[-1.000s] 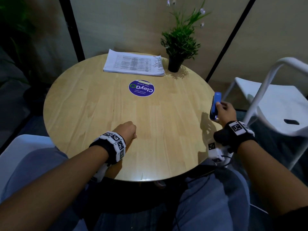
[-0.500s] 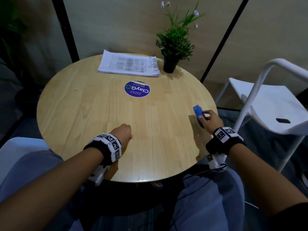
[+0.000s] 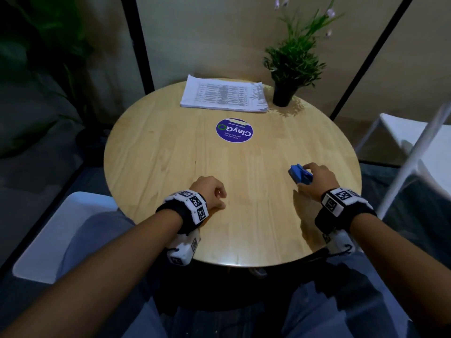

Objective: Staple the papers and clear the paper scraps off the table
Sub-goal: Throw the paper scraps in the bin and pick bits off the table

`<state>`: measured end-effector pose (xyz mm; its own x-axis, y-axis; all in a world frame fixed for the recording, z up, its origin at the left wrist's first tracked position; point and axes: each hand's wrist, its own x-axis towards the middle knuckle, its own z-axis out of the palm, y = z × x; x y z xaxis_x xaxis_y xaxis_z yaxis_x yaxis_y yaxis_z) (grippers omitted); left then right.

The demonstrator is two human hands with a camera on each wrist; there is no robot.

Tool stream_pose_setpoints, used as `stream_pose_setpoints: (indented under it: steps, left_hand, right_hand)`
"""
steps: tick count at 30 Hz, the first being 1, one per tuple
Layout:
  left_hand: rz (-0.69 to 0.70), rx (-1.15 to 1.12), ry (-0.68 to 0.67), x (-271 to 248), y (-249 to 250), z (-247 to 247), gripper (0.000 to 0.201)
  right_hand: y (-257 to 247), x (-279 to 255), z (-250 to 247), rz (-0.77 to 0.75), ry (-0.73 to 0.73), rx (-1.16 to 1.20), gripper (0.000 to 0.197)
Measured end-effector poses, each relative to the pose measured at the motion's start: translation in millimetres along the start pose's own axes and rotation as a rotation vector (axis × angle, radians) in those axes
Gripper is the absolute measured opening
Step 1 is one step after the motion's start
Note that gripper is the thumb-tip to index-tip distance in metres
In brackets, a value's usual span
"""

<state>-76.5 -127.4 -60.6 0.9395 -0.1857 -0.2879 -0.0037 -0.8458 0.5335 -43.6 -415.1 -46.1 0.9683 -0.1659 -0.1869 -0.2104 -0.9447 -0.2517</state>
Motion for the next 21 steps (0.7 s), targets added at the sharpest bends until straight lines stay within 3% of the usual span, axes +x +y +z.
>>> stream_pose_setpoints:
  steps: [6,21]
  left_hand:
    - [0.015,0.027,0.019,2,4,4,0.020]
    - [0.053,0.114,-0.103,10,8,-2,0.015]
  right_hand:
    - [-23,-30,12,-0.155,0.060,-0.050,0.050]
    - [-31,-81,31,-0.369,-0.140,-0.098,0.038]
